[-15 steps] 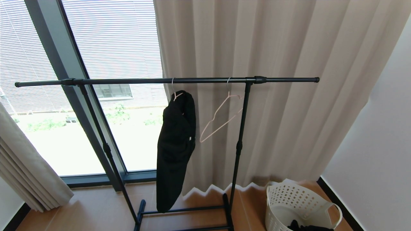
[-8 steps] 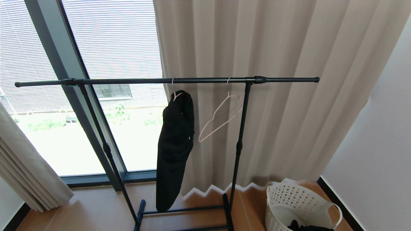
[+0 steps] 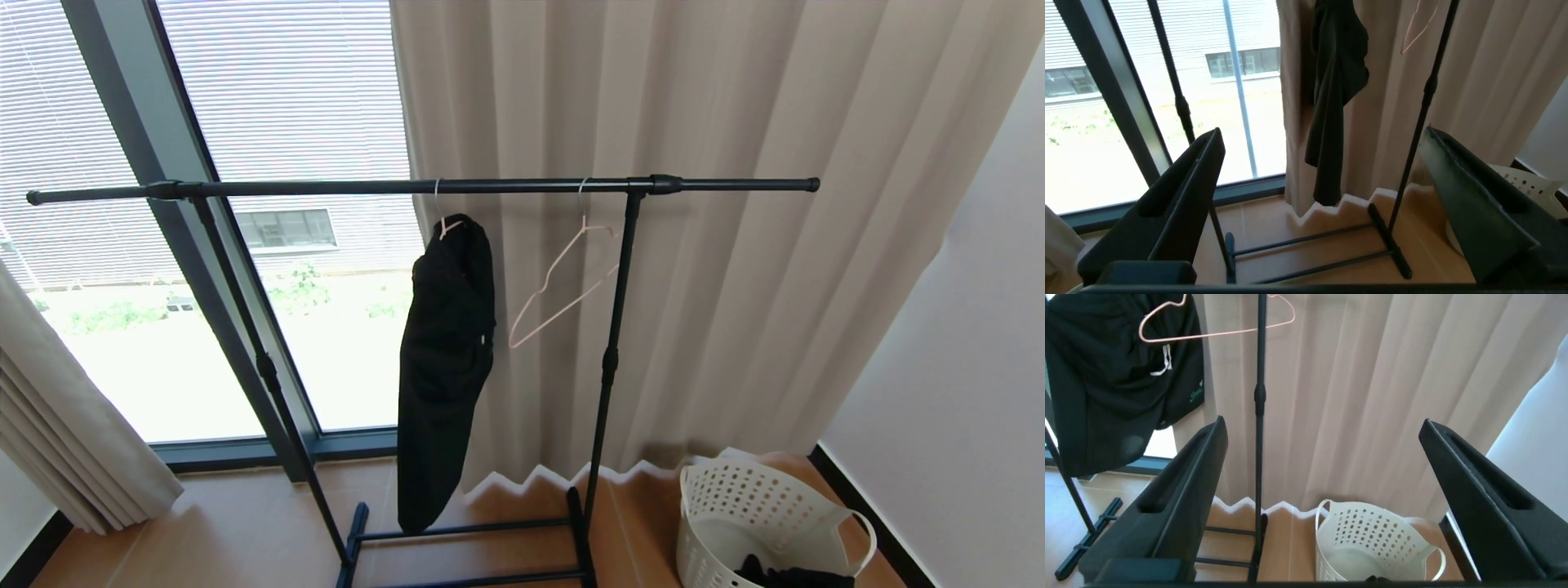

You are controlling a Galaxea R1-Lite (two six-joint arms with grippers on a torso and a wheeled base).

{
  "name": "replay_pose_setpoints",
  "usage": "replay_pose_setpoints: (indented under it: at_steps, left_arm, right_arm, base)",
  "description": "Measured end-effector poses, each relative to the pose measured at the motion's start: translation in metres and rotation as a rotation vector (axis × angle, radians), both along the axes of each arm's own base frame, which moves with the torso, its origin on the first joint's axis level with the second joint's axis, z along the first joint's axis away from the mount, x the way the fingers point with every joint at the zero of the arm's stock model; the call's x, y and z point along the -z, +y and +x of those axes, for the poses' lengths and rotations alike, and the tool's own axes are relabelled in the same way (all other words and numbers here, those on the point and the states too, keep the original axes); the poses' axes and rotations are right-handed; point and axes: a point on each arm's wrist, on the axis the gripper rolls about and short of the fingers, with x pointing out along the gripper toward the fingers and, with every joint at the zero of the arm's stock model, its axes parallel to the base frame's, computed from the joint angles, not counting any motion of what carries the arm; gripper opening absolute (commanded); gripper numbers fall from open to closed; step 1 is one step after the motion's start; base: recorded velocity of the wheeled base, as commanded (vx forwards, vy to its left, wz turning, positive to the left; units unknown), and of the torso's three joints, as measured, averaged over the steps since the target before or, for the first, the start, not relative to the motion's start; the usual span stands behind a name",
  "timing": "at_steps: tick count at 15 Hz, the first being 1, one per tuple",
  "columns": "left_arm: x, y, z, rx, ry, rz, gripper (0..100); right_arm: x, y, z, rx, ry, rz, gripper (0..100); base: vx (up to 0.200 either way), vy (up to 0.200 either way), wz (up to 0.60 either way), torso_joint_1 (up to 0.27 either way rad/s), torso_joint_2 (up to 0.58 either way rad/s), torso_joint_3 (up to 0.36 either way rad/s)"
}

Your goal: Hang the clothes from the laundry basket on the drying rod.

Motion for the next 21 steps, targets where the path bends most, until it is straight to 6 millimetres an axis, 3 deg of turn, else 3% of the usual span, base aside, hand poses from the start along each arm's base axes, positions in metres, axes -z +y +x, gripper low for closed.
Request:
replay_pose_setpoints:
  at_steps: [8, 21]
  left_arm:
    - [0.0000, 0.0000, 0.0000, 0.000, 0.000, 0.000, 100]
    - [0.0001, 0.0000, 0.0000, -0.001, 0.001, 0.000, 100]
  right_arm:
    - [-0.0001, 0.0000, 0.0000, 0.000, -0.001, 0.000, 100]
    - [-0.0001, 0.0000, 0.0000, 0.001, -0.001, 0.001, 100]
  base:
    - [0.000, 0.000, 0.00, -0.165, 0.40, 0.227]
    - [0.000, 0.000, 0.00, -0.198, 0.53, 0.333]
